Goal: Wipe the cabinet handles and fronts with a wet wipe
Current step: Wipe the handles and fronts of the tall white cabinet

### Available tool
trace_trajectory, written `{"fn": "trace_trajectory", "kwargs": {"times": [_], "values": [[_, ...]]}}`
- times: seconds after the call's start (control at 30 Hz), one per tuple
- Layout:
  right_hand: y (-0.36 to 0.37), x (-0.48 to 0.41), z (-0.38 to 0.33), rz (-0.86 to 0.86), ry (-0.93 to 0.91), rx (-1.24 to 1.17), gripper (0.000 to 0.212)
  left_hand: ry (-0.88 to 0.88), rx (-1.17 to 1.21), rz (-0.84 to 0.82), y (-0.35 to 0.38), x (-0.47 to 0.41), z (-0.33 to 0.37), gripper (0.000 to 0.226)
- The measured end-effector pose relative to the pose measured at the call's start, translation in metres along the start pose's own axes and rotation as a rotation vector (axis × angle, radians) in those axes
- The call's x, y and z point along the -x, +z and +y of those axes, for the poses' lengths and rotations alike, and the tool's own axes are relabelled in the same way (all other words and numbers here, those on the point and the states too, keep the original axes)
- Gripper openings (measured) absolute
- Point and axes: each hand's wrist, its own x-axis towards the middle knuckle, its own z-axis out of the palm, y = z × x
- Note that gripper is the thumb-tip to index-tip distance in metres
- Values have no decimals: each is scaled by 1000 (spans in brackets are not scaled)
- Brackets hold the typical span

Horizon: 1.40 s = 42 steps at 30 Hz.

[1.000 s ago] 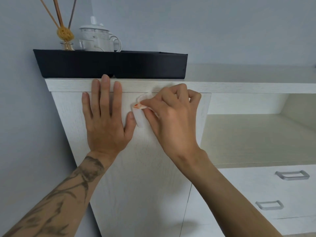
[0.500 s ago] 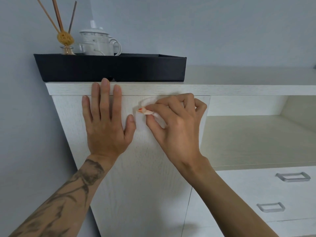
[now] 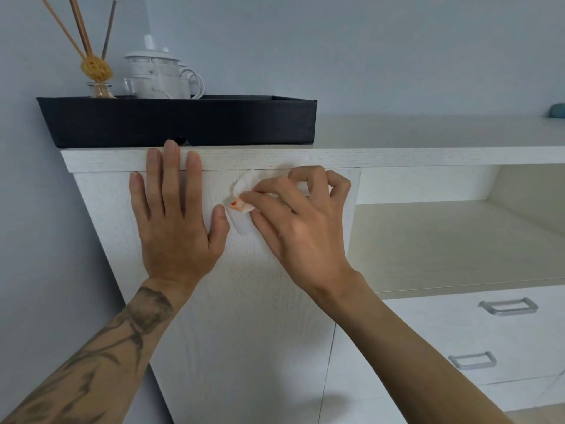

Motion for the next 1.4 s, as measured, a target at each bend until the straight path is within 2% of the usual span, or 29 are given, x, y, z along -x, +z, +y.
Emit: {"fn": "trace_trajectory", "kwargs": {"times": [0.33,0.43,0.6,0.67,0.77,0.87,1.0,1.13,1.3,1.4], "values": [[-19,29,58,85,125,-93,11,-5,9,3,-1,-1,2,73],[-22,34,59,103,287,-183,10,-10,9,-4,-2,-2,2,73],[-23,39,51,164,686,-438,15,-12,16,-14,-3,-1,3,72],[-23,38,44,166,763,-479,15,-13,16,-16,-3,-1,3,72],[-23,37,31,192,771,-450,9,-19,10,-19,-3,-2,3,72],[-27,40,22,212,703,-368,7,-26,1,-24,-4,-2,4,71],[-32,42,10,130,549,-283,8,-29,-21,-37,-7,-4,4,71],[-34,33,8,66,541,-303,6,-38,-49,-90,-15,-6,7,68],[-43,4,7,-117,599,-329,6,-74,-15,-301,-55,-19,15,67],[-61,-30,2,-298,703,-415,8,-150,43,-525,-96,-42,26,68]]}}
